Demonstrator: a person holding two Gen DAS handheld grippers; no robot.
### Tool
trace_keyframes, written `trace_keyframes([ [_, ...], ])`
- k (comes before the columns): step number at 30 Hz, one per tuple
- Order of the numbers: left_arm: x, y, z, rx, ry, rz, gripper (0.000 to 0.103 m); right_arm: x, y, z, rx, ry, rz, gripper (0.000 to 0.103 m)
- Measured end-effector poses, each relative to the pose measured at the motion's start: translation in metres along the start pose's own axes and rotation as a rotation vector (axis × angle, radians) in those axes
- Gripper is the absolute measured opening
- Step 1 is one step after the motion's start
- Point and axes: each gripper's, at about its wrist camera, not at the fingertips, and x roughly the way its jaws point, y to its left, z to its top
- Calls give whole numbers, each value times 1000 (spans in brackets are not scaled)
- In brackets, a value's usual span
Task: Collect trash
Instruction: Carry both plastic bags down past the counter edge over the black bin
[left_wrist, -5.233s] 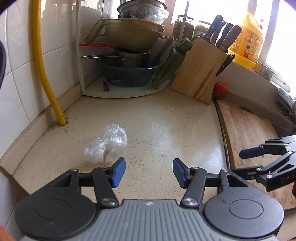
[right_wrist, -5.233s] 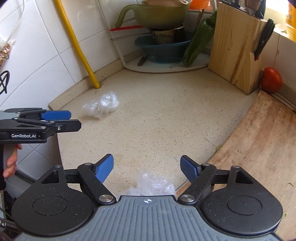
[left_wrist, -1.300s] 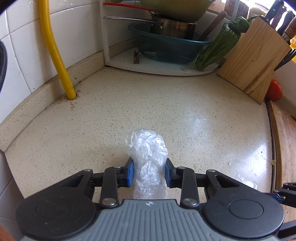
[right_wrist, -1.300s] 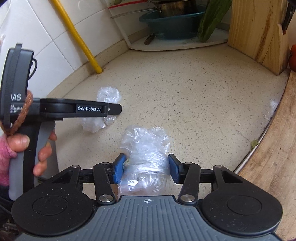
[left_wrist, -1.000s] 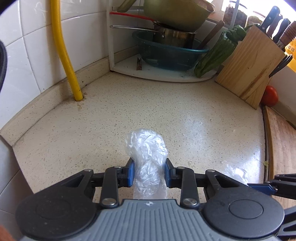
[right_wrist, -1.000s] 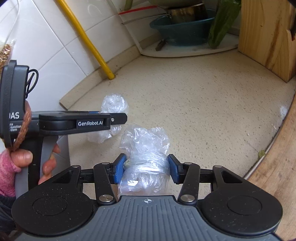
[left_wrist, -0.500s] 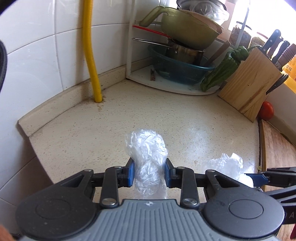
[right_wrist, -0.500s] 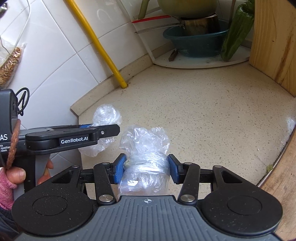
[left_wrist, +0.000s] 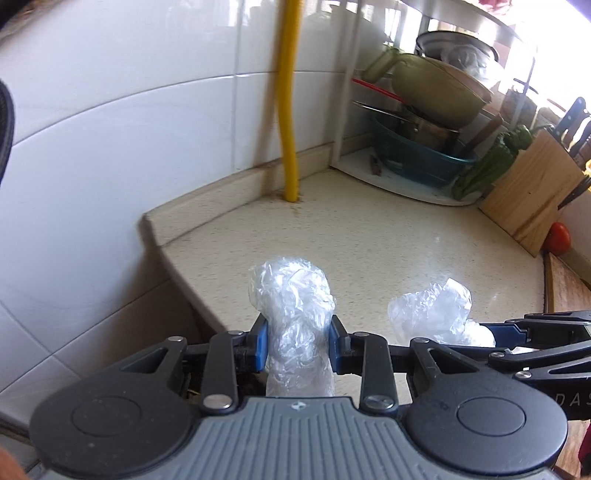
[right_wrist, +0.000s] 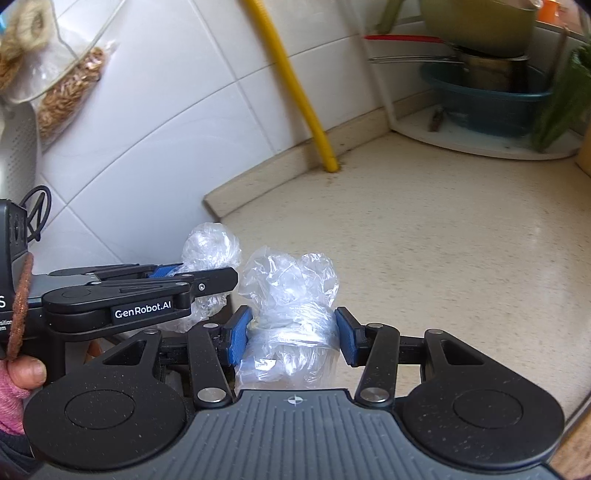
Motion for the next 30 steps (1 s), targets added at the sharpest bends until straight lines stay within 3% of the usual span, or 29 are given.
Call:
trace_keyframes([
  [15, -49, 54, -31, -96, -37, 105, 29, 17, 76, 0, -127, 19, 114, 57],
  [30, -93, 79, -59, -132, -77, 146, 29, 18, 131, -18, -201, 27, 166, 57],
])
